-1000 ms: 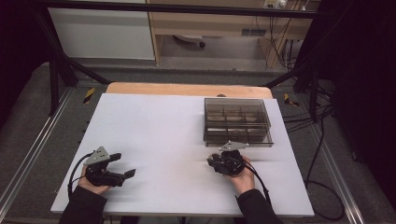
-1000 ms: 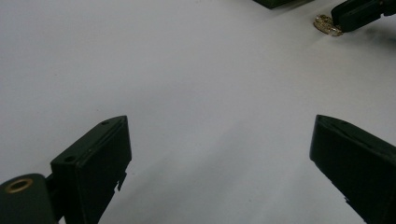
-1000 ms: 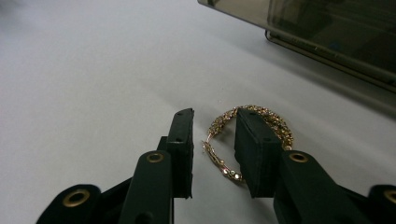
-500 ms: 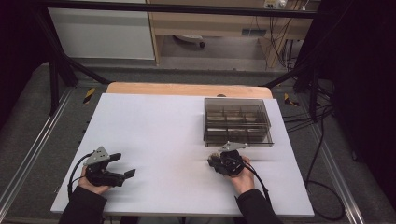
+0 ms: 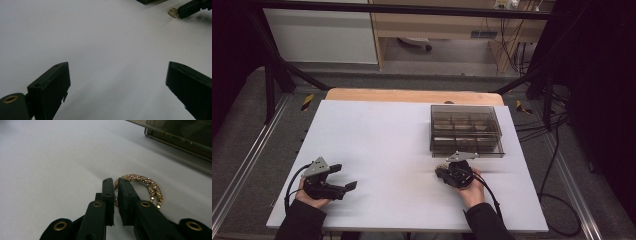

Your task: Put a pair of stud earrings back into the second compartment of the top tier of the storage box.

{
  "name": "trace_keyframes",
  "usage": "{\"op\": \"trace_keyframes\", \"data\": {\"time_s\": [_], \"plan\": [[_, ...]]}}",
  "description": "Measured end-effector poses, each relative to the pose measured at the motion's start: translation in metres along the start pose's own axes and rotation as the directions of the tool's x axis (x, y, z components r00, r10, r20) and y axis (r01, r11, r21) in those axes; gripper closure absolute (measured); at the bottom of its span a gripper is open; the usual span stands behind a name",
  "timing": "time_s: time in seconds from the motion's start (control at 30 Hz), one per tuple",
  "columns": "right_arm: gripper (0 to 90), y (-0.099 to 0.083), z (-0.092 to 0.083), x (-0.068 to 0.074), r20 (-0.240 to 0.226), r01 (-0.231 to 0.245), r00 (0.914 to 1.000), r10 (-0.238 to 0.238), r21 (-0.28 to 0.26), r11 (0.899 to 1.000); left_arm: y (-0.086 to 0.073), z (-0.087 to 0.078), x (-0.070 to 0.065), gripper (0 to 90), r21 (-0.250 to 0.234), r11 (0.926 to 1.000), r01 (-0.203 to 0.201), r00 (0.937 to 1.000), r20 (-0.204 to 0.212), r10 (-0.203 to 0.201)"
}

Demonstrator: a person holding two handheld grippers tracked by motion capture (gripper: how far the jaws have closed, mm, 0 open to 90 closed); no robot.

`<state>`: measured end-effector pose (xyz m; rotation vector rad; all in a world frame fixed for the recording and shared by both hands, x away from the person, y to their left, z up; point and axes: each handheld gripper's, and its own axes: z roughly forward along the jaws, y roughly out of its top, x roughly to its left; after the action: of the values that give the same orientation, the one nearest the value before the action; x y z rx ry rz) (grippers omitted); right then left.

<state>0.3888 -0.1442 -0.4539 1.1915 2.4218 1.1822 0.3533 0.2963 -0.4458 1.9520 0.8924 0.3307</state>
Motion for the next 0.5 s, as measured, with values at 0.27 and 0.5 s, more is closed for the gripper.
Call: {"op": "trace_keyframes", "data": {"time_s": [0.27, 0.5], "plan": [[85.5, 0.0009, -0.0022, 0.0007, 0.005, 0.009, 0.9999, -0.009, -0.006, 1.000, 0.0000, 0.0000, 0.0001, 5.4, -0.001, 1.0000, 0.000, 1.0000, 0.000, 0.000], [86.7, 0.0021, -0.0060, 0.0015, 0.011, 0.025, 0.9996, -0.025, -0.012, 1.000, 0.0001, -0.0001, 0.0000, 5.4, -0.001, 1.0000, -0.001, 1.0000, 0.000, 0.001]]}}
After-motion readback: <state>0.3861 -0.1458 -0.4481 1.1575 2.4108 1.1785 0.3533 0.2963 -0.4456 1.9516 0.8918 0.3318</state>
